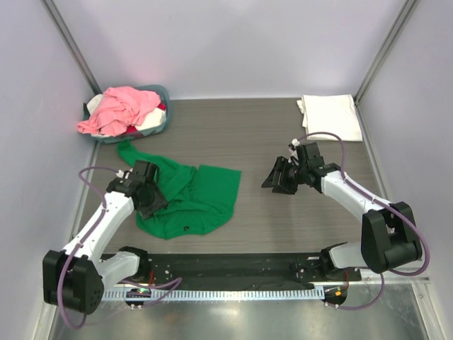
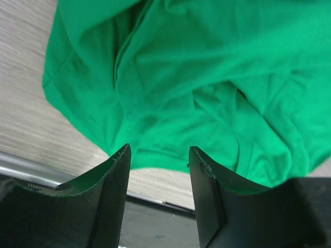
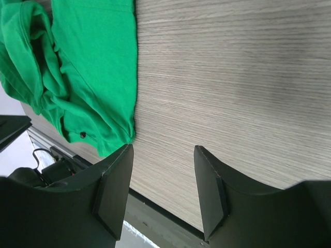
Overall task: Fold and stack the t-shirts
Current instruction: Flatten the tshirt out
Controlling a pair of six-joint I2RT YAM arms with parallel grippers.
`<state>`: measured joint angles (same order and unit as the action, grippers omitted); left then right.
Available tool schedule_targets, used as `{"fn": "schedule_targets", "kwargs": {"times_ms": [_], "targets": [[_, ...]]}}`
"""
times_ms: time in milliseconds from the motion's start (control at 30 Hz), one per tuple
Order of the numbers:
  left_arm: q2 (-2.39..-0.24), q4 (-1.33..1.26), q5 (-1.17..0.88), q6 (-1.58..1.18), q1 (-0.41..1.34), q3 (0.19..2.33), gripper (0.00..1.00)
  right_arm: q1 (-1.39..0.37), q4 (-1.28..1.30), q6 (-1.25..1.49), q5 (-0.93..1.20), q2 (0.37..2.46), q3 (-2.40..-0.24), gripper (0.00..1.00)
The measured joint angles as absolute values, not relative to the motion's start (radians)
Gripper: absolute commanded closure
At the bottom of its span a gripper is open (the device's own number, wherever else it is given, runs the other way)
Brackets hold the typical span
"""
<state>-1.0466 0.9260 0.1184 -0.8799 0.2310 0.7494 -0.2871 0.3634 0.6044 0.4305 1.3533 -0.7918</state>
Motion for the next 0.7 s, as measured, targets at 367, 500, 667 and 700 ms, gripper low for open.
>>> {"fn": "schedule_targets", "kwargs": {"times_ms": [367, 500, 667, 700], "targets": [[-1.135, 0.881, 0.215, -0.884, 0.232, 0.749, 0.5, -0.287, 0.363, 0.604, 0.43, 1.353, -0.764, 0.44], [-1.142, 0.879, 0.245, -0.888, 0.232, 0.749, 0.5, -0.287, 0.363, 0.603, 0.431, 1.353, -0.764, 0.44], [-1.166, 0.847, 0.253, -0.892, 0.232, 0.722, 0.54, -0.287, 0.363, 0.603, 0.43, 1.353, -0.764, 0.44], [-1.17, 0.841, 0.253, -0.893, 0.232, 0.715, 0.54, -0.287, 0.363, 0.603, 0.43, 1.353, -0.764, 0.44]]}}
